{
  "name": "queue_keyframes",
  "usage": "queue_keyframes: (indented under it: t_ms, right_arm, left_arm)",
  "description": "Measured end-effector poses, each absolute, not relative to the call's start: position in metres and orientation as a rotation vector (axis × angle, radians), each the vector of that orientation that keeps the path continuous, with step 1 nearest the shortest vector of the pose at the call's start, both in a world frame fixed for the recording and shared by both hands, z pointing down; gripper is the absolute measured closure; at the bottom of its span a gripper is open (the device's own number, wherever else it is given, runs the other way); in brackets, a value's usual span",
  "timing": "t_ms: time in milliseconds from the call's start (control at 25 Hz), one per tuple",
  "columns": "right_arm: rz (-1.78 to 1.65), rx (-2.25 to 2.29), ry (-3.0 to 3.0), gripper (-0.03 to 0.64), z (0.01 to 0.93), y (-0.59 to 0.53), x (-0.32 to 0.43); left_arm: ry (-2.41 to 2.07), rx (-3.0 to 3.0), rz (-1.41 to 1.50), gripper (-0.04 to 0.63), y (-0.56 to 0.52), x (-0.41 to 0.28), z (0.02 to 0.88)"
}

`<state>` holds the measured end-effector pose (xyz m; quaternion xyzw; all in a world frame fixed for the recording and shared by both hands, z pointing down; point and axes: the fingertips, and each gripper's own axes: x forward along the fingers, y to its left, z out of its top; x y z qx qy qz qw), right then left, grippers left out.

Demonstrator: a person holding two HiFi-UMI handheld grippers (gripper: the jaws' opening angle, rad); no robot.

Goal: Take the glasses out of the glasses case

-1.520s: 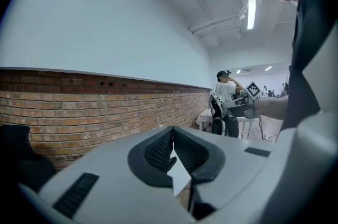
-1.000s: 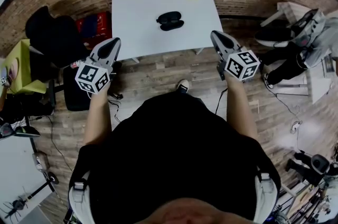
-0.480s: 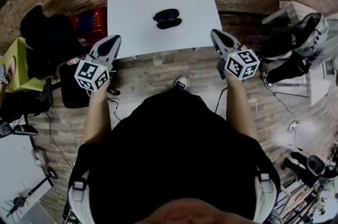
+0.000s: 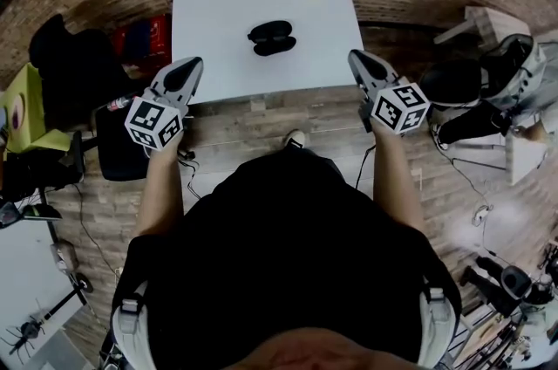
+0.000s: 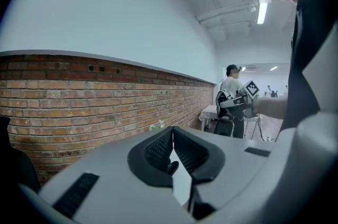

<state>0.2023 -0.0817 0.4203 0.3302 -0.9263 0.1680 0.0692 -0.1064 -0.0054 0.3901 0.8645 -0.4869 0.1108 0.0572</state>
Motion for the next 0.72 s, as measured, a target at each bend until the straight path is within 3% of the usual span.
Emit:
queue_keyframes:
  t_ms: [720]
  right_arm:
    - [0.536, 0.878, -2.823, 0.601, 0.424, -0.167, 0.230]
  left_arm:
    - [-1.537, 2.563, 0.373, 0.583, -0.074, -0.069, 0.387]
